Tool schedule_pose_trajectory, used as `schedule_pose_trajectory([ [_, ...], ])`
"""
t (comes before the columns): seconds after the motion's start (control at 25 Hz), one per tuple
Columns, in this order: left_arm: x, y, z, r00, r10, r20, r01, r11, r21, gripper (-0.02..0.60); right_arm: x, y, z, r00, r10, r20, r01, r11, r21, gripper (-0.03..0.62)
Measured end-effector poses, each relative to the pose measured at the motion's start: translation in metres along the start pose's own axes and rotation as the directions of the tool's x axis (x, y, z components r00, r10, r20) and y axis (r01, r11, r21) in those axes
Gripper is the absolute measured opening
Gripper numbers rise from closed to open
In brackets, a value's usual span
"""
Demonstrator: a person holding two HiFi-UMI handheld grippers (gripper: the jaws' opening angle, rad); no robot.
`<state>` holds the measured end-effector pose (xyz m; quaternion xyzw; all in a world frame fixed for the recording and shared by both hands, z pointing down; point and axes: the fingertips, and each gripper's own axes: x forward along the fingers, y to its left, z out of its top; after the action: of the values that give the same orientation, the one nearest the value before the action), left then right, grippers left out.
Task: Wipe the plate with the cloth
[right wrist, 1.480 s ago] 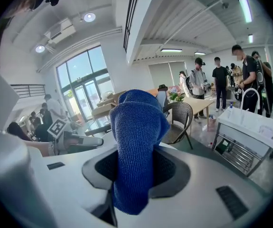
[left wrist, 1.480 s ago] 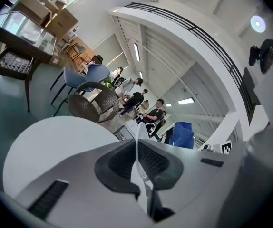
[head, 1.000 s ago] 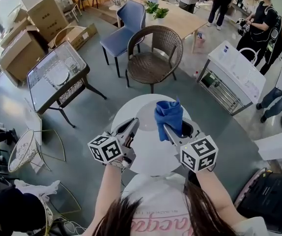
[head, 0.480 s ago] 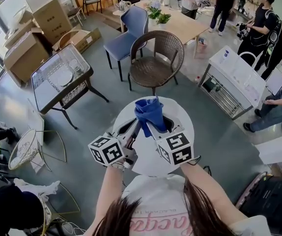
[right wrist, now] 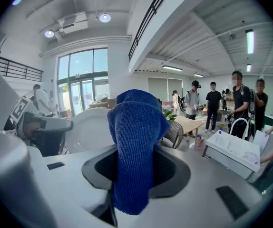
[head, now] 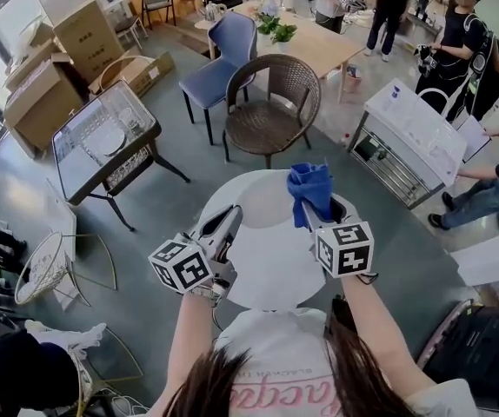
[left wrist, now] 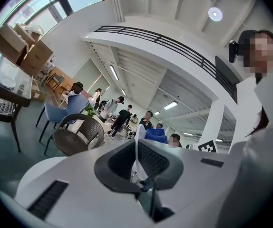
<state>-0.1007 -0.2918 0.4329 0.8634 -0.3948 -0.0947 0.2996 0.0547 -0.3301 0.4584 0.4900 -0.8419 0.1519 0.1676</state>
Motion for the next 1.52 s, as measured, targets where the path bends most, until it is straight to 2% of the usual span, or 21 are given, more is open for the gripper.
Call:
schedule_pose_trajectory([
  [0.08, 0.002, -0.004, 0.002, 1.0, -0.001, -0.009, 0.002, 0.998, 0.067, 0.02, -0.005, -0.01, 0.0, 1.0, -0.007, 0.004, 0.006, 1.0, 0.027, 0.153],
  [0.16, 0.005, -0.01, 0.004, 1.0, 0.002, -0.019, 0.001, 0.985, 0.174, 0.02, -0.014, -0.015, 0.007, 0.999, 0.016, 0.042, -0.018, 0.998, 0.063, 0.153],
  [0.2, 0.007, -0.014, 0.005, 1.0, 0.008, -0.024, -0.001, 0.969, 0.247, 0.02, -0.019, -0.018, 0.013, 0.997, 0.029, 0.069, -0.035, 0.996, 0.083, 0.153],
  [0.24, 0.009, -0.018, 0.007, 1.0, 0.016, -0.027, -0.006, 0.943, 0.332, 0.02, -0.025, -0.021, 0.019, 0.994, 0.043, 0.096, -0.053, 0.994, 0.096, 0.153],
  [0.28, 0.011, -0.023, 0.009, 0.999, 0.023, -0.024, -0.011, 0.907, 0.422, 0.02, -0.031, -0.023, 0.026, 0.991, 0.06, 0.121, -0.073, 0.992, 0.1, 0.153],
  [0.32, 0.013, -0.028, 0.012, 1.0, 0.026, -0.014, -0.015, 0.859, 0.512, 0.02, -0.037, -0.025, 0.033, 0.986, 0.082, 0.143, -0.096, 0.991, 0.094, 0.153],
  [0.36, 0.015, -0.035, 0.016, 1.0, 0.02, 0.002, -0.017, 0.799, 0.601, 0.02, -0.043, -0.025, 0.04, 0.981, 0.11, 0.163, -0.124, 0.989, 0.082, 0.153],
  [0.4, 0.016, -0.041, 0.02, 1.0, 0.007, 0.018, -0.018, 0.724, 0.69, 0.02, -0.049, -0.025, 0.048, 0.973, 0.142, 0.18, -0.156, 0.985, 0.07, 0.153],
  [0.44, 0.016, -0.048, 0.022, 1.0, -0.004, 0.022, -0.015, 0.637, 0.771, 0.02, -0.055, -0.024, 0.056, 0.965, 0.176, 0.197, -0.192, 0.979, 0.065, 0.153],
  [0.48, 0.015, -0.053, 0.024, 1.0, -0.008, 0.016, -0.009, 0.55, 0.835, 0.02, -0.06, -0.022, 0.063, 0.955, 0.21, 0.212, -0.228, 0.971, 0.066, 0.153],
  [0.52, 0.014, -0.058, 0.024, 1.0, -0.008, 0.011, -0.006, 0.476, 0.879, 0.02, -0.065, -0.021, 0.07, 0.944, 0.241, 0.226, -0.263, 0.962, 0.071, 0.153],
  [0.6, 0.013, -0.064, 0.023, 1.0, -0.018, 0.022, -0.014, 0.367, 0.93, 0.02, -0.072, -0.018, 0.083, 0.925, 0.286, 0.251, -0.312, 0.948, 0.07, 0.153],
  [0.64, 0.012, -0.066, 0.021, 0.999, -0.026, 0.029, -0.02, 0.304, 0.953, 0.02, -0.074, -0.017, 0.089, 0.918, 0.301, 0.258, -0.326, 0.943, 0.06, 0.153],
  [0.76, 0.009, -0.075, 0.017, 0.999, -0.047, 0.027, -0.023, 0.073, 0.997, 0.02, -0.078, -0.004, 0.102, 0.906, 0.353, 0.235, -0.359, 0.933, -0.021, 0.153],
  [0.84, 0.008, -0.08, 0.014, 0.998, -0.062, 0.019, -0.022, -0.048, 0.999, 0.02, -0.077, 0.011, 0.11, 0.895, 0.402, 0.192, -0.386, 0.915, -0.114, 0.153],
  [0.92, 0.01, -0.08, 0.012, 0.997, -0.07, 0.009, -0.019, -0.141, 0.99, 0.02, -0.072, 0.028, 0.115, 0.886, 0.441, 0.14, -0.411, 0.889, -0.2, 0.153],
  [1.12, 0.015, -0.087, 0.01, 0.995, -0.087, -0.039, 0.009, -0.33, 0.944, 0.02, -0.054, 0.061, 0.116, 0.856, 0.517, -0.011, -0.493, 0.808, -0.324, 0.153],
  [1.32, 0.017, -0.101, -0.001, 0.99, -0.099, -0.104, 0.031, -0.556, 0.831, 0.02, -0.052, 0.093, 0.112, 0.781, 0.599, -0.178, -0.614, 0.684, -0.393, 0.153],
  [1.44, 0.014, -0.108, -0.009, 0.986, -0.11, -0.128, 0.025, -0.657, 0.753, 0.02, -0.045, 0.102, 0.094, 0.752, 0.585, -0.302, -0.657, 0.64, -0.398, 0.153],
  [1.48, 0.012, -0.108, -0.012, 0.984, -0.108, -0.139, 0.029, -0.679, 0.734, 0.02, -0.042, 0.105, 0.088, 0.745, 0.579, -0.332, -0.667, 0.629, -0.4, 0.153],
  [1.52, 0.009, -0.106, -0.015, 0.983, -0.105, -0.15, 0.036, -0.69, 0.723, 0.02, -0.04, 0.107, 0.083, 0.737, 0.579, -0.349, -0.676, 0.62, -0.398, 0.153],
])
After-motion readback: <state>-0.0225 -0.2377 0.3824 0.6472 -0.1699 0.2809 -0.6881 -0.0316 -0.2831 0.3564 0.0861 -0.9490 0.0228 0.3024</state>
